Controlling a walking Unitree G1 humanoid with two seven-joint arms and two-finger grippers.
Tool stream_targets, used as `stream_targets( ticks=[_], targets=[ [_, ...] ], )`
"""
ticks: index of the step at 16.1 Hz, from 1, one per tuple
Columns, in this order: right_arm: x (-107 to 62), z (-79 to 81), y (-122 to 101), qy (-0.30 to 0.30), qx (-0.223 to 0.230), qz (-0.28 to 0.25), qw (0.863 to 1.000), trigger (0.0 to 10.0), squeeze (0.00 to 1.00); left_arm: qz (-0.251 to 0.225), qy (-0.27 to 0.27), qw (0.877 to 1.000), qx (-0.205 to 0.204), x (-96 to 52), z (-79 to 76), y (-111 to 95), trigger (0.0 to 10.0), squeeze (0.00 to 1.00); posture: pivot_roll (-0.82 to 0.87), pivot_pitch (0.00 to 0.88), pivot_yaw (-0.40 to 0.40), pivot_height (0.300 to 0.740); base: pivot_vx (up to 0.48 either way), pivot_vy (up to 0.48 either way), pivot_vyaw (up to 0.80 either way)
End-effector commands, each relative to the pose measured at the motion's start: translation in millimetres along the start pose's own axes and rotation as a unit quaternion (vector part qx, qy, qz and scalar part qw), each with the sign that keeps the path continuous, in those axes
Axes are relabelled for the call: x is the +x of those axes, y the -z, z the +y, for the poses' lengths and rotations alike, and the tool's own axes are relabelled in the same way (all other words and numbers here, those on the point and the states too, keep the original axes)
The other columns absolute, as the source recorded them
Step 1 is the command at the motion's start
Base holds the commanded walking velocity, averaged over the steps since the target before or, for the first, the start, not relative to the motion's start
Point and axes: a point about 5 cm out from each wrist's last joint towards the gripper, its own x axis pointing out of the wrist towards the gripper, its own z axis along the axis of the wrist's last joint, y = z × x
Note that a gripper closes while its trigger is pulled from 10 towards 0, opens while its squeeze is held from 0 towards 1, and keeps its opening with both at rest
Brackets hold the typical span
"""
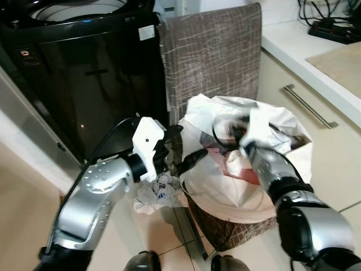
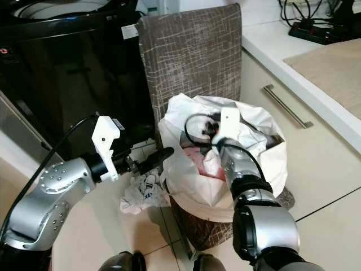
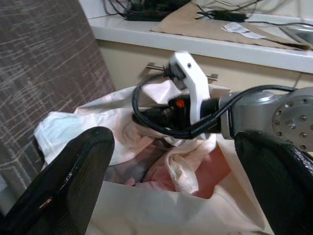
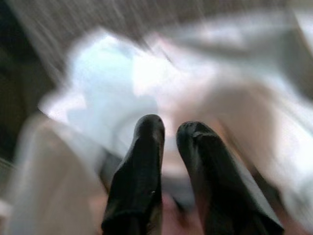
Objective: Clothes washing
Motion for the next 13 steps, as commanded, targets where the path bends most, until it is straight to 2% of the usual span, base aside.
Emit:
stream_targets(
  ticks=[1, 2, 3, 4, 5, 6, 7, 9, 13],
  targets=[
    [-1.7, 7.9, -7.5, -0.010, -0.014, -0.037, 0.999, 0.0, 0.03, -0.013, -0.049, 0.999, -0.003, 4.6, 8.3, -0.7, 10.0, 0.00, -0.09, 0.025, 0.023, 0.740, 0.000, 0.000, 0.00],
    [-2.5, 11.2, -10.7, -0.015, -0.023, -0.050, 0.998, 0.0, 0.02, -0.017, -0.066, 0.998, -0.009, 6.8, 11.2, -0.2, 10.0, 0.00, -0.10, 0.023, 0.023, 0.740, 0.000, 0.000, 0.00],
    [-4.6, 9.9, -19.8, 0.006, -0.034, -0.079, 0.996, 0.0, 0.00, -0.016, -0.096, 0.995, -0.012, 11.7, 15.2, 3.1, 10.0, 0.00, -0.11, 0.007, 0.020, 0.740, 0.000, 0.000, 0.00],
    [-4.9, 5.5, -23.0, 0.030, -0.023, -0.086, 0.996, 0.0, 0.00, -0.015, -0.101, 0.995, -0.013, 13.3, 16.3, 4.3, 10.0, 0.00, -0.11, 0.001, 0.021, 0.740, 0.000, 0.000, 0.00],
    [-6.3, -5.1, -22.6, 0.082, 0.054, -0.085, 0.991, 10.0, 1.00, -0.012, -0.110, 0.994, -0.009, 15.2, 19.1, 5.9, 10.0, 0.00, -0.12, 0.000, 0.024, 0.740, 0.000, 0.000, 0.00],
    [-7.3, -8.3, -19.3, 0.101, 0.097, -0.075, 0.987, 10.0, 1.00, -0.012, -0.112, 0.994, -0.006, 15.9, 20.6, 6.2, 10.0, 0.00, -0.12, 0.000, 0.026, 0.740, 0.000, 0.000, 0.00],
    [-15.6, -16.0, -13.3, 0.167, 0.109, -0.057, 0.978, 10.0, 1.00, -0.012, -0.116, 0.993, 0.000, 17.8, 24.9, 6.5, 10.0, 0.00, -0.13, 0.000, 0.030, 0.740, 0.000, 0.000, 0.00],
    [-26.6, -20.1, -10.0, 0.219, 0.060, -0.050, 0.973, 10.0, 1.00, -0.013, -0.119, 0.993, 0.002, 19.3, 28.3, 7.2, 10.0, 0.00, -0.14, 0.000, 0.034, 0.740, 0.000, 0.000, 0.00],
    [-26.9, -12.9, 5.0, 0.221, 0.066, -0.016, 0.973, 10.0, 1.00, -0.014, -0.117, 0.993, 0.007, 22.8, 32.6, 7.2, 10.0, 0.00, -0.16, 0.000, 0.039, 0.740, 0.000, 0.000, 0.00]
  ],
)
